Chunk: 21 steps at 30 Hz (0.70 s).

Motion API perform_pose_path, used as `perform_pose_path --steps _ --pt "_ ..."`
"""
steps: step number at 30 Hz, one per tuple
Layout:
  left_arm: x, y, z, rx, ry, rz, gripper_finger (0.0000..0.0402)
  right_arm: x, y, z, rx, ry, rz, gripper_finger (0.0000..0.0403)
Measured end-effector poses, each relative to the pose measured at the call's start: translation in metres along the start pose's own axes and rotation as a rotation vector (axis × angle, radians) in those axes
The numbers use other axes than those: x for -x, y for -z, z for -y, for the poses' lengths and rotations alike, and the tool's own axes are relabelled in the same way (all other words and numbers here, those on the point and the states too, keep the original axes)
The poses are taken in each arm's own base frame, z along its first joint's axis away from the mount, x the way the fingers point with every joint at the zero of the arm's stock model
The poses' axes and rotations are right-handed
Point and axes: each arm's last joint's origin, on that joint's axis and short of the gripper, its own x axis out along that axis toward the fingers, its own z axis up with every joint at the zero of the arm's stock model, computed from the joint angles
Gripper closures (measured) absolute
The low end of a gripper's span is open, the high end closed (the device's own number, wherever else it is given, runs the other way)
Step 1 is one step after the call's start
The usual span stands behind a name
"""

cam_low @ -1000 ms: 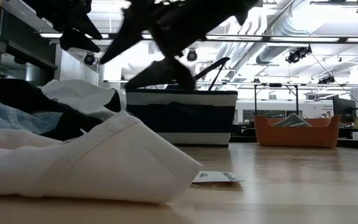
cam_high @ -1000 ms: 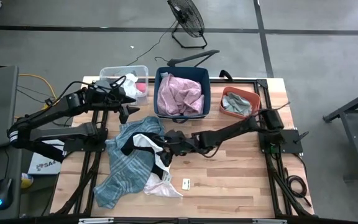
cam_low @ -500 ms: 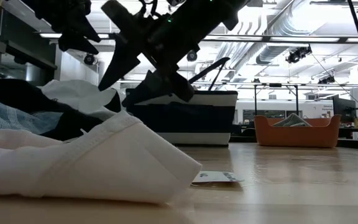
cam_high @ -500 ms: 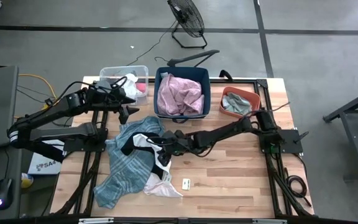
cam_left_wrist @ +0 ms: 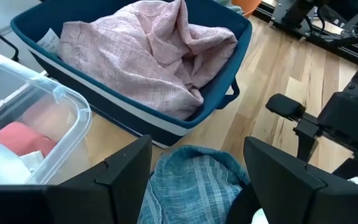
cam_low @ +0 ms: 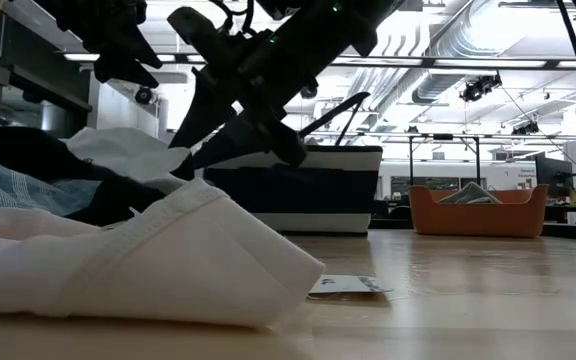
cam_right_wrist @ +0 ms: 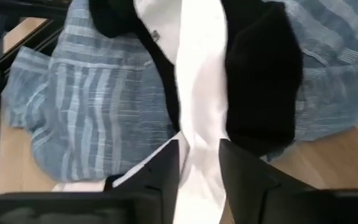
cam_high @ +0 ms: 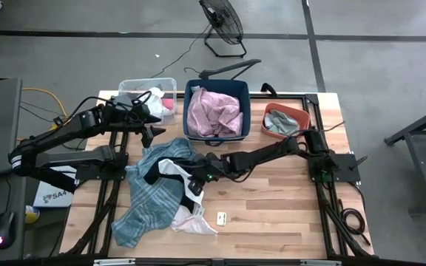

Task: Pick & Place Cloths
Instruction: Put the white sock into the orange bin

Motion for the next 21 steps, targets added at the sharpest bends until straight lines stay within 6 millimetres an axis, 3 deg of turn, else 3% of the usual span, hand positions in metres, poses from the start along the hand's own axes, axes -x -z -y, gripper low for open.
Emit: perform_pose_path --steps 8,14,21 --pt "0.0 -0.001 -0.001 -0.019 -0.026 0.009 0.0151 -0.002 -0.01 0.011 0.091 -0.057 -0.033 0.0391" --pt "0.0 -0.002 -0.001 -0.021 -0.039 0.028 0.0151 0.002 -0.021 0.017 0.153 -0.118 -0.041 0.0399" --pt "0.0 -0.002 -0.001 -0.02 -0.047 0.031 0.0151 0.045 -0.041 0.004 0.256 -0.14 -0.011 0.0399"
